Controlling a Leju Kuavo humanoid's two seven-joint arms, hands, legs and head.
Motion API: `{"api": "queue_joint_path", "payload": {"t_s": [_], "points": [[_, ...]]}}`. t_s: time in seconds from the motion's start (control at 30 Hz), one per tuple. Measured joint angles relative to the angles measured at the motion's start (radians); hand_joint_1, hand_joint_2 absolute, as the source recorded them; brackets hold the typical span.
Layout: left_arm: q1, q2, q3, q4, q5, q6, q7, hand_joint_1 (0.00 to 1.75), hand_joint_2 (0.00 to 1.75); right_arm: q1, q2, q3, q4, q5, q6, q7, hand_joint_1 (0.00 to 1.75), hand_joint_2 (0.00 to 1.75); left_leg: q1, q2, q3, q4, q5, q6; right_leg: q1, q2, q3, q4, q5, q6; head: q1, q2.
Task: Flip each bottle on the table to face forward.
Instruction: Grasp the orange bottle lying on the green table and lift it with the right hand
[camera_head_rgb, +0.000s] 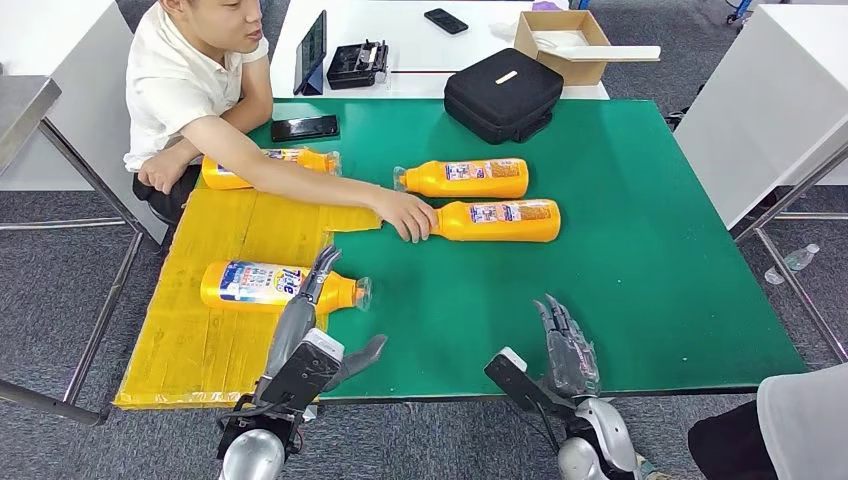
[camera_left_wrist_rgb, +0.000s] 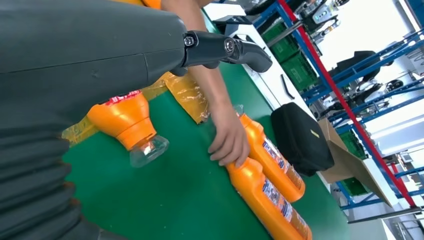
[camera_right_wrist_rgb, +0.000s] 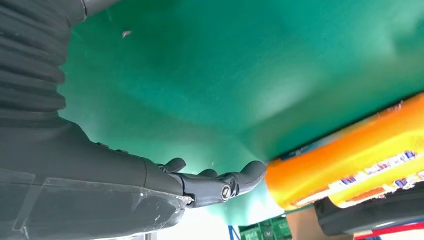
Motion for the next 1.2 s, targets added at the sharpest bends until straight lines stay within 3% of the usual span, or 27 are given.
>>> {"api": "queue_joint_path", "payload": {"t_s": [0.1,0.4,0.7,0.9,1.2], "points": [[0.001,-0.002,0.006,0.002,0.003,-0.002,0.002,0.0,1.75,0.006,-0.008,-0.003,-0.012,0.01,-0.001,0.005,0.0,0.0,0.0,0.0,0.0,0.0,0.0,0.0,0.0,0.0,0.0,0.0,0.0,0.0,0.0,0.0],[0.002,-0.005,0.01,0.004,0.028,0.0,0.021,0.0,1.75,0.015,-0.039,-0.002,-0.023,0.169,-0.026,0.086,0.0,0.0,0.0,0.0,0.0,0.0,0.0,0.0,0.0,0.0,0.0,0.0,0.0,0.0,0.0,0.0],[-0.003,-0.005,0.007,0.022,0.057,-0.017,0.012,0.0,1.75,-0.048,-0.073,0.057,-0.001,0.364,-0.051,0.148,0.0,0.0,0.0,0.0,0.0,0.0,0.0,0.0,0.0,0.0,0.0,0.0,0.0,0.0,0.0,0.0],[-0.004,-0.005,0.006,0.023,0.056,-0.017,0.011,0.0,1.75,-0.061,-0.081,0.077,0.003,0.397,-0.051,0.163,0.0,0.0,0.0,0.0,0.0,0.0,0.0,0.0,0.0,0.0,0.0,0.0,0.0,0.0,0.0,0.0],[-0.003,-0.006,0.004,0.021,0.051,-0.024,0.01,0.0,1.75,-0.156,-0.132,0.214,0.035,0.447,-0.017,0.201,0.0,0.0,0.0,0.0,0.0,0.0,0.0,0.0,0.0,0.0,0.0,0.0,0.0,0.0,0.0,0.0]]}}
